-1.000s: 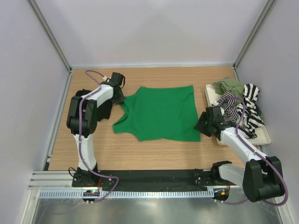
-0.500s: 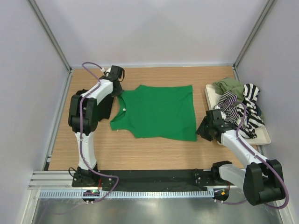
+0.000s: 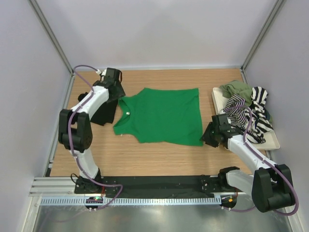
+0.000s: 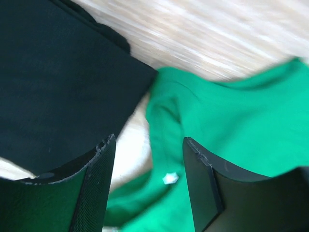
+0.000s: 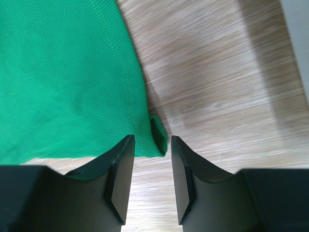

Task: Fold and stack the tank tops
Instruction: Flatten the tank top out

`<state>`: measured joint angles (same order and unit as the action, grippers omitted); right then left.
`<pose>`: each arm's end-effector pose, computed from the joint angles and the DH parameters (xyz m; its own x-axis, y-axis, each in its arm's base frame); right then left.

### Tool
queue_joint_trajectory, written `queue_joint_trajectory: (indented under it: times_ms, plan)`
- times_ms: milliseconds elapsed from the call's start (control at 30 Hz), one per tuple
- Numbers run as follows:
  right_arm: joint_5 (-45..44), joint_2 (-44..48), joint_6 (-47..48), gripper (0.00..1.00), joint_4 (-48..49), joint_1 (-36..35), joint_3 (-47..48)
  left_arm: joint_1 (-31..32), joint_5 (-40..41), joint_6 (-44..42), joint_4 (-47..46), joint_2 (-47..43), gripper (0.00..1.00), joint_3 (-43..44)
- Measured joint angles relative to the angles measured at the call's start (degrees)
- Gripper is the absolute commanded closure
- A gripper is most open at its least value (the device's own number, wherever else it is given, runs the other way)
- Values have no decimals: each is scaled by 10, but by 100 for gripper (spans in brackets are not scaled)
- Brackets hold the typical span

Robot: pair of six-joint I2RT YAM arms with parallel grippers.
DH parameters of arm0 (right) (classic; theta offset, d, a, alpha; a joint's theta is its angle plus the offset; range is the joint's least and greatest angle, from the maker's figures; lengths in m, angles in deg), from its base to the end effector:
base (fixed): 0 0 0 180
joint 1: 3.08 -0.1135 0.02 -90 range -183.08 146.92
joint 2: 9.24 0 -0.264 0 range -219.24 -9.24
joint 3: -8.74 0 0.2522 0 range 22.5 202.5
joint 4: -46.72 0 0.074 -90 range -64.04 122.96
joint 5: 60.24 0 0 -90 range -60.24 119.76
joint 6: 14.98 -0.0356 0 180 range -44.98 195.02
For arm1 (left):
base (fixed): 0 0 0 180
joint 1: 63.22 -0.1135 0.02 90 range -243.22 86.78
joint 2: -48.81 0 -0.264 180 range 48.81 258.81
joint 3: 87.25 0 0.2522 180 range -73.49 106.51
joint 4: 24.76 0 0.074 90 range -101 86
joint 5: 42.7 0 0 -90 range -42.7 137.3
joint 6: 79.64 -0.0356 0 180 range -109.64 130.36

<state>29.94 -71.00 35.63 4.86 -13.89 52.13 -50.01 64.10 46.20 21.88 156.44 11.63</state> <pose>0.1855 0.0355 0.1715 -0.7789 0.4973 -0.3820 0.3949 0.8622 0.3172 0.4021 -0.0838 0.2378 -0.6841 -0.4152 -0.5997 -0.4214 0.8961 -0.1397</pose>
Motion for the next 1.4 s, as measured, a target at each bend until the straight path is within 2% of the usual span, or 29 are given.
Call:
queue_joint_trajectory:
  times_ms: [100, 200, 300, 467, 567, 600, 633, 700, 867, 1167, 1233, 1267, 1400]
  plan:
    - [6, 0, 0, 57, 2, -5, 0, 7, -18, 2, -6, -59, 42, -23]
    - [9, -6, 0, 57, 6, -10, 0, 10, -34, 2, -10, -77, 48, -29]
    - [10, -21, 0, 58, 11, -11, 0, 11, -49, 2, -11, -52, 53, -28]
    - [9, -29, -3, 67, 19, -11, -7, 10, -63, 2, -8, 31, 60, -20]
    - [-2, -35, -6, 76, 20, -12, -7, 6, -64, 1, 3, 91, 64, 15]
    - [-7, -37, -8, 81, 20, -12, -7, 4, -64, 1, 4, 107, 64, 27]
    - [-14, -41, -10, 91, 20, -12, -7, 2, -64, 1, 4, 120, 66, 37]
    - [-24, -47, -15, 99, 18, -12, -7, -5, -64, 2, 7, 136, 68, 54]
    - [-52, -41, -34, 99, 9, -12, -6, -33, -66, 3, 2, 137, 67, 60]
    - [-99, 38, -67, 99, -36, -12, -5, -79, -61, -6, -9, 145, 62, 67]
    - [-102, 39, -71, 99, -47, -12, -4, -79, -57, -10, -8, 154, 59, 80]
    - [-102, 39, -72, 95, -52, -12, -4, -79, -57, -14, -8, 157, 56, 85]
    - [-102, 41, -76, 90, -59, -12, -4, -78, -60, -18, -11, 157, 49, 86]
